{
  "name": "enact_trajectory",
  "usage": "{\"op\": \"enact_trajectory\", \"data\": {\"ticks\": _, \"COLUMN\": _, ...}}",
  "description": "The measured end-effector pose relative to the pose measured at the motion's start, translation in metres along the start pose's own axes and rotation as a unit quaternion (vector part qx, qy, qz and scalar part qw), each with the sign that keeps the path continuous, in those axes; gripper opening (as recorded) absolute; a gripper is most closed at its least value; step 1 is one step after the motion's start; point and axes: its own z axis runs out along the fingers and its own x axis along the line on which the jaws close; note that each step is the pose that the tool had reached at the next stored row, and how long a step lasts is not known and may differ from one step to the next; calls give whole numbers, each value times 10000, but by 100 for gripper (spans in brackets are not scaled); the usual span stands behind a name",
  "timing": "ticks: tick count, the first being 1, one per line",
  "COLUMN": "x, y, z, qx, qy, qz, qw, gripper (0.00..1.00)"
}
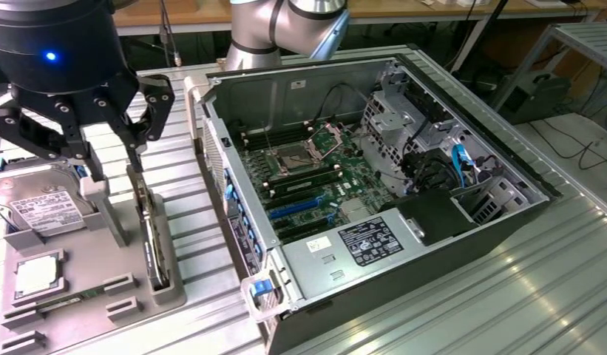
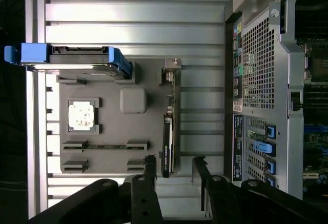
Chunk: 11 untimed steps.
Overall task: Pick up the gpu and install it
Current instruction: 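Pick up the gpu and move the gpu toward the slot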
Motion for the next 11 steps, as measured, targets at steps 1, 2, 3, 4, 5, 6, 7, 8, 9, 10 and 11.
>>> {"op": "enact_trajectory", "data": {"ticks": 1, "x": 0, "y": 0, "z": 0, "qx": 0, "qy": 0, "qz": 0, "qw": 10000, "gripper": 42}}
{"op": "enact_trajectory", "data": {"ticks": 2, "x": 0, "y": 0, "z": 0, "qx": 0, "qy": 0, "qz": -12, "qw": 10000, "gripper": 48}}
{"op": "enact_trajectory", "data": {"ticks": 3, "x": 0, "y": 0, "z": 1, "qx": 0, "qy": 2, "qz": -39, "qw": 10000, "gripper": 54}}
{"op": "enact_trajectory", "data": {"ticks": 4, "x": 1, "y": 0, "z": 4, "qx": 0, "qy": 3, "qz": -72, "qw": 10000, "gripper": 60}}
{"op": "enact_trajectory", "data": {"ticks": 5, "x": 1, "y": 1, "z": 7, "qx": 0, "qy": 5, "qz": -111, "qw": 9999, "gripper": 60}}
{"op": "enact_trajectory", "data": {"ticks": 6, "x": 1, "y": 0, "z": 7, "qx": 0, "qy": 6, "qz": -135, "qw": 9999, "gripper": 60}}
{"op": "enact_trajectory", "data": {"ticks": 7, "x": 1, "y": 0, "z": 10, "qx": -1, "qy": 7, "qz": -154, "qw": 9999, "gripper": 60}}
{"op": "enact_trajectory", "data": {"ticks": 8, "x": 0, "y": 0, "z": 14, "qx": -2, "qy": 8, "qz": -176, "qw": 9998, "gripper": 60}}
{"op": "enact_trajectory", "data": {"ticks": 9, "x": 1, "y": -1, "z": 21, "qx": -3, "qy": 8, "qz": -201, "qw": 9998, "gripper": 60}}
{"op": "enact_trajectory", "data": {"ticks": 10, "x": 1, "y": -1, "z": 27, "qx": -3, "qy": 10, "qz": -227, "qw": 9997, "gripper": 60}}
{"op": "enact_trajectory", "data": {"ticks": 11, "x": 2, "y": -2, "z": 40, "qx": -4, "qy": 11, "qz": -257, "qw": 9997, "gripper": 60}}
